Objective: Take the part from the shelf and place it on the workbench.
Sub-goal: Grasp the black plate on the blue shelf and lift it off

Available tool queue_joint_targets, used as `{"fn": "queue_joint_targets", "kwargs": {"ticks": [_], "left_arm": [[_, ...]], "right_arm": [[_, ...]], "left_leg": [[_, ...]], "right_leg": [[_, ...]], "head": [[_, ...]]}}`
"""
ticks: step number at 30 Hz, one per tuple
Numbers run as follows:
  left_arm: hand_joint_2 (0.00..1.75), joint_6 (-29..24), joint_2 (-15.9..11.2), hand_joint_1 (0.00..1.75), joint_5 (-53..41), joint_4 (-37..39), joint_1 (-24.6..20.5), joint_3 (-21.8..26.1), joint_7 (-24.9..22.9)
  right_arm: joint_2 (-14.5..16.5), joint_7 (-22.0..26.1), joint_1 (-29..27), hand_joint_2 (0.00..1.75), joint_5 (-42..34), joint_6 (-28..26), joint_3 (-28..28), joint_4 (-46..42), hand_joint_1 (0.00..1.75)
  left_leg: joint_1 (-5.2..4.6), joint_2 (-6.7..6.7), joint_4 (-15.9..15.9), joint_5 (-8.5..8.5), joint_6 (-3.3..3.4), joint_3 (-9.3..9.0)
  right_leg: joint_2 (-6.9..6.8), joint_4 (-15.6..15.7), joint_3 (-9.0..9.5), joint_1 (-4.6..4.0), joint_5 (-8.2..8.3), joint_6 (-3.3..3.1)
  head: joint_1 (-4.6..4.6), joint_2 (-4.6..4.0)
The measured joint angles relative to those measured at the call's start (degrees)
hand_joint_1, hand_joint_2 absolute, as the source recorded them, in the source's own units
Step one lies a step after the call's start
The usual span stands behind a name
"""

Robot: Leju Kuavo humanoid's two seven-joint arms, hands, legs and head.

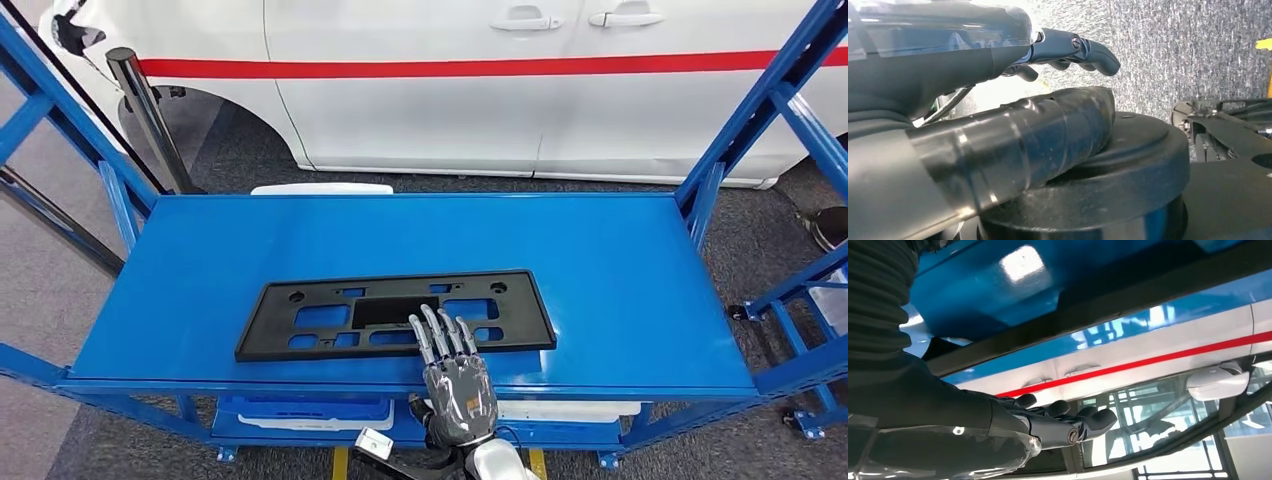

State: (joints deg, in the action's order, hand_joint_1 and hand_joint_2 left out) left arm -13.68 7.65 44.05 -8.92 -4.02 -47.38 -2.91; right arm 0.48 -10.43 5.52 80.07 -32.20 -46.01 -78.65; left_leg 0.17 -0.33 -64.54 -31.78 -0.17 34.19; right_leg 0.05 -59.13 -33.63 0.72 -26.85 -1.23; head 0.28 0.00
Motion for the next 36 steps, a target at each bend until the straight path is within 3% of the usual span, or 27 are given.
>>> {"fn": "queue_joint_targets", "kwargs": {"ticks": [2,3,4,5,7,9,12,14,17,18,19,20,22,24,27,29,32,33,34,35,36], "left_arm": [[0.00,-0.1,-0.1,0.00,0.1,0.0,0.0,0.0,0.0],[0.00,-0.2,-0.1,0.00,0.2,0.0,0.1,0.0,0.0],[0.00,-0.2,-0.2,0.00,0.2,0.0,0.1,0.0,0.1],[0.00,-0.2,-0.2,0.00,0.2,0.0,0.1,0.0,0.1],[0.00,-0.2,-0.3,0.00,0.3,0.0,0.1,0.0,0.1],[0.00,-0.2,-0.3,0.00,0.5,0.0,0.0,-0.1,0.1],[0.00,-0.2,-0.3,0.00,0.6,0.0,0.1,-0.2,0.1],[0.00,-0.1,-0.3,0.00,0.6,0.0,0.2,-0.3,0.1],[0.00,0.0,-0.3,0.00,0.6,0.0,0.2,-0.4,0.0],[0.00,0.0,-0.3,0.00,0.7,0.0,0.2,-0.4,-0.1],[0.00,0.0,-0.3,0.00,0.7,0.0,0.2,-0.5,-0.2],[0.00,0.0,-0.3,0.00,0.8,0.0,0.2,-0.6,-0.3],[0.00,0.0,-0.3,0.00,0.8,0.0,0.2,-0.8,-0.3],[0.00,0.0,-0.3,0.00,0.8,0.0,0.2,-1.1,-0.3],[0.00,0.1,-0.3,0.00,0.9,0.0,0.2,-1.3,-0.3],[0.00,0.3,-0.3,0.00,0.9,0.0,0.2,-1.3,-0.3],[0.00,0.5,-0.3,0.00,1.0,0.0,0.1,-1.4,-0.3],[0.00,0.5,-0.4,0.00,1.0,0.0,0.1,-1.4,-0.3],[0.00,0.5,-0.4,0.00,1.1,0.0,0.2,-1.4,-0.3],[0.00,0.5,-0.4,0.00,1.1,0.0,0.2,-1.4,-0.3],[0.00,0.5,-0.4,0.00,1.1,0.0,0.2,-1.4,-0.4]], "right_arm": [[0.0,-0.4,0.0,1.75,0.1,0.5,0.0,0.0,0.00],[-0.1,-0.6,0.0,1.75,0.2,0.8,0.0,0.0,0.00],[-0.1,-0.9,0.0,1.75,0.3,1.1,0.0,0.0,0.00],[-0.1,-1.1,0.0,1.75,0.4,1.5,0.0,0.0,0.00],[-0.1,-1.8,0.0,1.75,0.9,2.1,0.0,0.0,0.00],[-0.1,-2.5,0.0,1.75,1.6,2.4,0.0,0.0,0.00],[-0.1,-3.0,0.0,1.75,2.3,2.4,0.0,0.0,0.00],[-0.1,-3.3,0.0,1.75,2.5,2.4,0.1,-0.1,0.00],[-0.1,-4.1,0.0,1.75,3.9,2.1,0.1,-0.1,0.00],[-0.1,-4.4,0.0,1.75,4.6,1.9,0.2,-0.1,0.00],[-0.1,-4.7,-0.1,1.75,5.4,1.7,0.2,-0.1,0.00],[-0.1,-4.9,-0.1,1.75,6.1,1.4,0.3,-0.1,0.00],[0.0,-5.2,-0.1,1.75,7.0,1.1,0.4,-0.3,0.00],[0.1,-5.4,-0.1,1.75,7.8,1.0,0.5,-0.6,0.00],[0.4,-5.9,0.0,1.75,9.0,0.8,0.6,-1.0,0.00],[0.7,-5.9,0.3,1.75,9.4,0.8,0.8,-1.2,0.00],[1.3,-5.9,0.7,1.75,9.6,0.8,0.9,-1.4,0.00],[1.4,-5.9,0.7,1.75,9.6,0.8,1.0,-1.4,0.00],[1.4,-5.9,0.7,1.75,9.6,0.8,1.1,-1.4,0.00],[1.5,-5.9,0.8,1.75,9.6,0.8,1.1,-1.4,0.00],[1.6,-5.9,0.8,1.75,9.6,0.8,1.2,-1.4,0.00]], "left_leg": [[0.11,0.01,-7.0,-2.94,-0.42,3.39],[0.14,0.01,-9.1,-3.22,-0.55,4.46],[0.16,0.01,-9.0,-2.37,-0.59,4.53],[0.18,0.01,-6.8,-0.57,-0.55,3.60],[0.11,0.02,0.8,3.27,-0.18,0.08],[-0.09,-0.04,5.6,4.60,0.36,-2.05],[-0.08,-0.09,6.4,4.69,1.33,-2.28],[0.18,0.01,7.0,5.06,2.08,-2.51],[0.13,0.16,7.1,5.18,2.63,-2.45],[0.09,0.17,7.0,5.17,2.65,-2.42],[0.08,0.16,6.9,5.15,2.64,-2.42],[0.08,0.12,6.8,5.09,2.58,-2.44],[0.06,0.03,6.5,4.82,2.29,-2.44],[-0.10,-0.03,6.0,4.49,1.79,-2.24],[-0.11,-0.03,5.9,4.30,0.85,-2.08],[0.01,-0.01,4.1,2.87,0.20,-1.39],[0.16,0.00,-5.5,-2.18,-0.53,2.88],[0.18,0.00,-8.5,-3.16,-0.66,4.26],[0.18,0.00,-9.6,-2.97,-0.68,4.78],[0.18,0.00,-8.6,-1.72,-0.62,4.32],[0.17,0.01,-5.5,0.33,-0.46,2.85]], "right_leg": [[-0.12,0.0,-0.02,-0.05,-0.04,-0.22],[-0.13,0.0,0.01,-0.06,-0.06,-0.25],[-0.11,0.0,0.06,-0.06,-0.07,-0.25],[-0.07,0.0,0.18,-0.06,-0.10,-0.23],[0.00,-0.1,0.41,-0.16,-0.22,-0.03],[0.02,-0.2,0.37,-0.33,-0.27,0.42],[-0.01,-0.1,0.34,-0.38,-0.21,1.33],[-0.01,-1.9,-0.33,-0.36,-1.64,1.84],[-0.02,-12.0,-5.00,-0.23,-6.79,2.22],[-0.02,-14.9,-6.34,-0.17,-7.61,2.30],[-0.02,-15.4,-6.61,-0.10,-7.14,2.33],[-0.03,-13.8,-5.84,-0.01,-5.69,2.32],[-0.03,-6.5,-2.28,0.10,-2.07,2.16],[0.02,-1.6,-0.06,0.01,-0.61,1.81],[0.17,-0.7,0.03,-0.16,-0.55,0.92],[0.11,-0.3,0.16,-0.02,-0.33,0.20],[-0.10,-0.2,0.20,-0.05,-0.30,-0.37],[-0.15,-0.2,0.21,-0.11,-0.32,-0.41],[-0.16,-0.2,0.24,-0.15,-0.35,-0.43],[-0.13,-0.2,0.32,-0.17,-0.37,-0.44],[-0.08,-0.2,0.44,-0.18,-0.41,-0.42]], "head": [[-0.01,0.00],[-0.01,0.00],[-0.01,0.00],[-0.02,0.00],[-0.01,0.00],[0.01,0.00],[0.04,0.00],[0.06,0.00],[0.07,0.00],[0.07,0.00],[0.07,0.00],[0.07,0.00],[0.08,0.00],[0.06,0.00],[0.05,0.00],[0.04,0.00],[0.01,0.00],[0.01,0.00],[0.01,0.00],[0.01,0.00],[0.01,0.00]]}}
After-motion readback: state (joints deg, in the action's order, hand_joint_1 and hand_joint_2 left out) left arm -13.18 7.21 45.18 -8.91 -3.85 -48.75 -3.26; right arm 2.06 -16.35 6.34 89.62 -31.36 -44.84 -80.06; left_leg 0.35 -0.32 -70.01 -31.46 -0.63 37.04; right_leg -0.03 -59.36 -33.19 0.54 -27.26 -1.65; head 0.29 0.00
